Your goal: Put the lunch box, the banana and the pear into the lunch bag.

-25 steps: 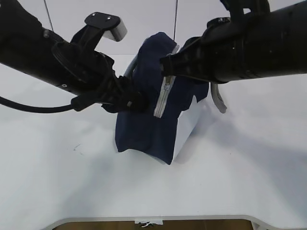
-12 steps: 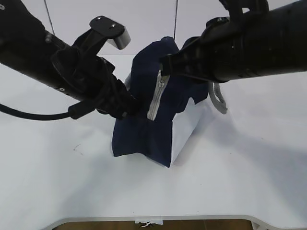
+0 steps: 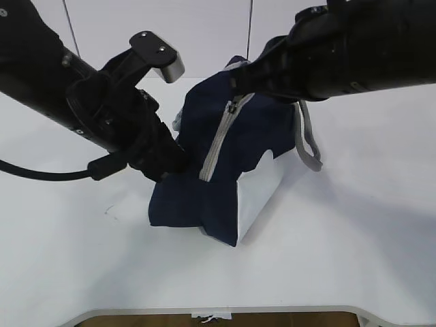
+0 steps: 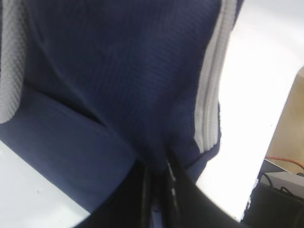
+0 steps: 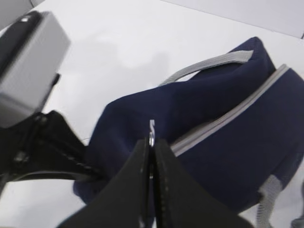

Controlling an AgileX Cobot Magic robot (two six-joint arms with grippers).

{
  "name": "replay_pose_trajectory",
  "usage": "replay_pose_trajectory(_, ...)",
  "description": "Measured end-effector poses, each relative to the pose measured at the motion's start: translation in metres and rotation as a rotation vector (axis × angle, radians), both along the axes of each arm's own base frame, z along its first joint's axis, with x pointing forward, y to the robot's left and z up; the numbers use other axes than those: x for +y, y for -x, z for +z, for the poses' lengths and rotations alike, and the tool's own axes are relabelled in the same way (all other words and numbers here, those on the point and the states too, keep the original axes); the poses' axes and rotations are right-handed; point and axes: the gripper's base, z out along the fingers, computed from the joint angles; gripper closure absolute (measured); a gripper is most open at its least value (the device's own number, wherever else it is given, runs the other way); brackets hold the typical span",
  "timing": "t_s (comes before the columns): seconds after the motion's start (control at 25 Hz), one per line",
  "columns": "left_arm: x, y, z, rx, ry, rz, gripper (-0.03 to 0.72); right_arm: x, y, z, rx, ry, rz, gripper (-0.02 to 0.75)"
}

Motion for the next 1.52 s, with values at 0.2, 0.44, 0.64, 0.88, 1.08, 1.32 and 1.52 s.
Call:
replay_pose_trajectory(0.2, 0.000, 0.000, 0.001, 0.001, 0.002, 0.000, 0.686, -0.012, -0.012, -0.003, 0.007, 0.005, -0.053, 0.737)
replay_pose_trajectory(0.44, -0.001, -0.002, 0.003, -0.010, 0.014, 0.009, 0.687, -0.015, -0.034, -0.003, 0.007, 0.009, -0.093, 0.737)
replay_pose_trajectory(0.64, 0.001, 0.000, 0.012, -0.041, 0.030, 0.015, 0.687, -0.012, -0.047, -0.001, -0.013, 0.030, -0.095, 0.737)
replay_pose_trajectory(0.88, 0.006, 0.002, 0.022, -0.067, 0.044, 0.027, 0.687, -0.012, -0.043, 0.010, 0.020, 0.005, -0.110, 0.737)
replay_pose_trajectory(1.08, 0.008, 0.000, 0.022, -0.067, 0.039, 0.032, 0.687, -0.010, -0.031, 0.017, 0.099, -0.061, -0.120, 0.737)
replay_pose_trajectory(1.32, 0.010, 0.001, 0.020, -0.056, 0.024, 0.021, 0.687, -0.004, -0.024, 0.017, 0.175, -0.130, -0.114, 0.737)
replay_pose_trajectory(1.52, 0.008, 0.002, 0.020, -0.032, 0.057, 0.038, 0.687, 0.000, -0.019, 0.015, 0.239, -0.141, -0.080, 0.737)
